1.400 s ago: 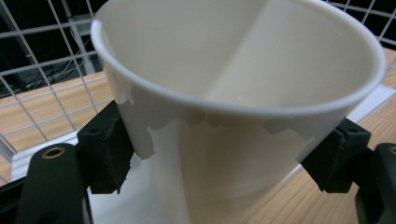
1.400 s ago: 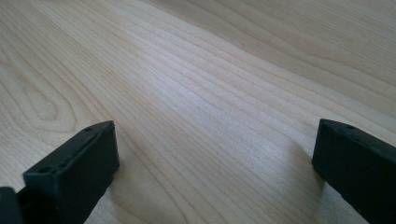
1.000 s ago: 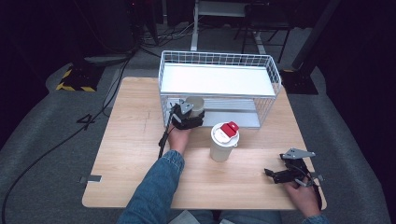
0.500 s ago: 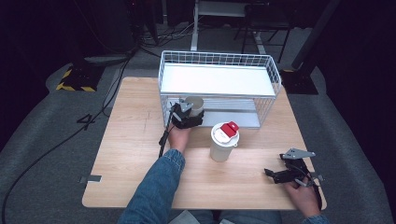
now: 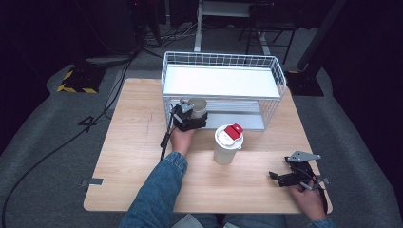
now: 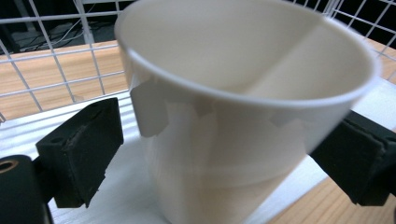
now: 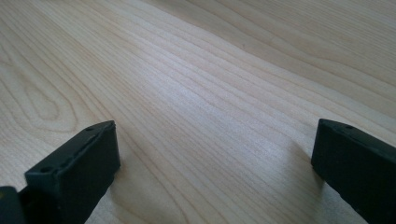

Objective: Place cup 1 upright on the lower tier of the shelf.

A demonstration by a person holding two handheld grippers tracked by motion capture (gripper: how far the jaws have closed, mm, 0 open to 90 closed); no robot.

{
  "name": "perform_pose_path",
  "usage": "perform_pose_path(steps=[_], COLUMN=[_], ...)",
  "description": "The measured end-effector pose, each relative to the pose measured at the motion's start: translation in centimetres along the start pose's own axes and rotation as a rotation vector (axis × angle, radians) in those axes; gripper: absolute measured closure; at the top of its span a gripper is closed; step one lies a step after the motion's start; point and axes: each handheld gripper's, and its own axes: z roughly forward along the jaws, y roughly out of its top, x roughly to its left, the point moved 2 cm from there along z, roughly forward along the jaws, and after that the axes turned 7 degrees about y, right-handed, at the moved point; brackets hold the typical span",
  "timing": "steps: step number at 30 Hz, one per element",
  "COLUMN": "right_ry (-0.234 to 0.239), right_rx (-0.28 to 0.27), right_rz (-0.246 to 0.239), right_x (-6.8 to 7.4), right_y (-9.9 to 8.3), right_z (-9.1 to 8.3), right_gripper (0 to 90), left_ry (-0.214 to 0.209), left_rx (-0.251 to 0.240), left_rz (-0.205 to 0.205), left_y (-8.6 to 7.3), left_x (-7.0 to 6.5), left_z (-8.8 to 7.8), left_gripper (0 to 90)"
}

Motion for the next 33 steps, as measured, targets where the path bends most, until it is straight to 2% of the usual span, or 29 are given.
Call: perform_pose_path(steps=[4, 11, 20, 23, 30, 33], right_ry=[0.0, 0.0, 0.0, 0.0, 0.0, 0.0], right_rx=[0.0, 0.0, 0.0, 0.0, 0.0, 0.0], right_rz=[0.0, 0.0, 0.0, 0.0, 0.001, 0.001], right_x=[0.0, 0.0, 0.0, 0.0, 0.0, 0.0], right_y=[0.0, 0.0, 0.0, 0.0, 0.0, 0.0], right_z=[0.0, 0.0, 0.0, 0.0, 0.0, 0.0], right_gripper=[1.2, 1.2, 1.2, 1.2, 1.2, 1.2], left_ry=[0.003, -0.007, -0.031, -0.042, -0.059, -0.075], left_rx=[0.0, -0.025, -0.054, -0.049, -0.047, -0.025], left_rz=[0.037, 0.022, 0.05, 0.048, 0.073, 0.054], left_y=[0.3, 0.8, 1.0, 1.1, 1.3, 1.4], left_x=[-0.1, -0.1, -0.4, -0.4, -0.2, 0.0], left_z=[-0.6, -2.4, -4.5, -5.0, -6.5, -7.1], left_gripper=[6.9, 3.1, 2.7, 2.7, 2.1, 2.3])
